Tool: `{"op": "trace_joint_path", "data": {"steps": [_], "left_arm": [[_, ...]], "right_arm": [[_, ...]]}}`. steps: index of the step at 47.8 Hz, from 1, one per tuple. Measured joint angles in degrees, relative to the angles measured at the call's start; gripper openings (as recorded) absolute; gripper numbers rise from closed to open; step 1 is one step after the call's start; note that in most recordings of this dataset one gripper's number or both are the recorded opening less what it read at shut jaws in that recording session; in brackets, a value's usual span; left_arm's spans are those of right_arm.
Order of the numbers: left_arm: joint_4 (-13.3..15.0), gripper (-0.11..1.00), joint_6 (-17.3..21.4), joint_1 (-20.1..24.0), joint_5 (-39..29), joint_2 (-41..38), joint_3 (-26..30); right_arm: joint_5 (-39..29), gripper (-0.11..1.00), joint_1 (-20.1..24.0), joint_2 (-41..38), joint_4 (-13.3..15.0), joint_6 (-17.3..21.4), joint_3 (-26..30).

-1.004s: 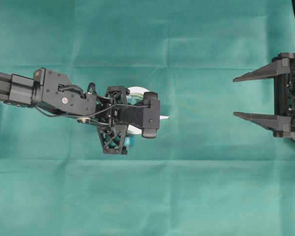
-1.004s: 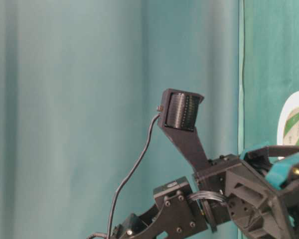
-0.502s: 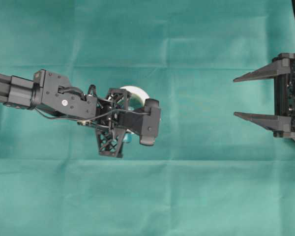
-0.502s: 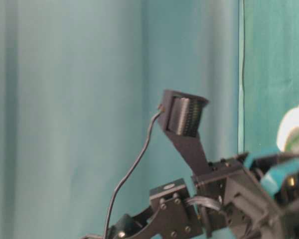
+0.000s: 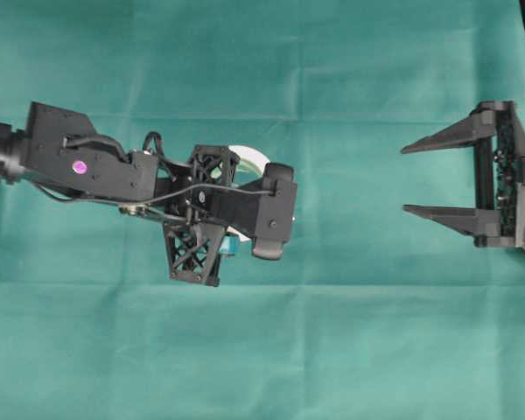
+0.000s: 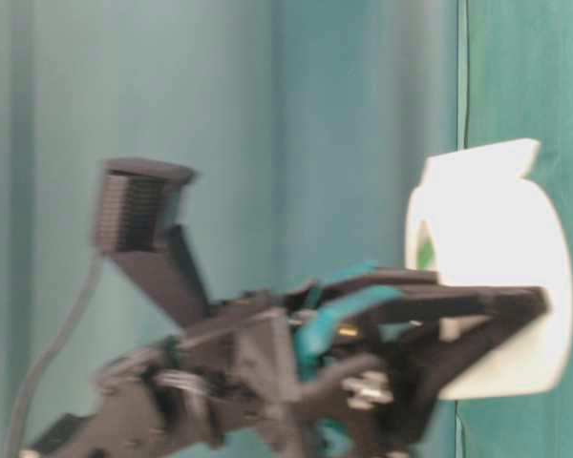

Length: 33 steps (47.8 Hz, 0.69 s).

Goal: Peel off the duct tape with your right arm.
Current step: 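Lift the tape roll upright with the left gripper, then move the open right gripper toward the tape's free end tab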

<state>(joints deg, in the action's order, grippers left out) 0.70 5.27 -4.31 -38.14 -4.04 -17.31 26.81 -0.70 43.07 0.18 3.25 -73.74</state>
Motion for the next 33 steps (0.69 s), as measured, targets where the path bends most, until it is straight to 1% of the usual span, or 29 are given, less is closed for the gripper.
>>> {"op": "trace_joint_path", "data": {"steps": [9,20,33], "left_arm": [[0.00,0.21,0.26,0.00,-4.75,1.93,3.25],[0.00,0.21,1.58,0.00,-9.58,3.16,6.06],[0.00,0.21,1.76,0.53,-10.28,3.16,6.59]], "right_arm": [[2.46,0.80,0.44,-4.31,0.26,0.00,1.14],[4.92,0.80,0.79,-8.79,0.35,0.09,2.46],[5.10,0.80,1.58,-14.77,0.35,0.09,7.21]]}}
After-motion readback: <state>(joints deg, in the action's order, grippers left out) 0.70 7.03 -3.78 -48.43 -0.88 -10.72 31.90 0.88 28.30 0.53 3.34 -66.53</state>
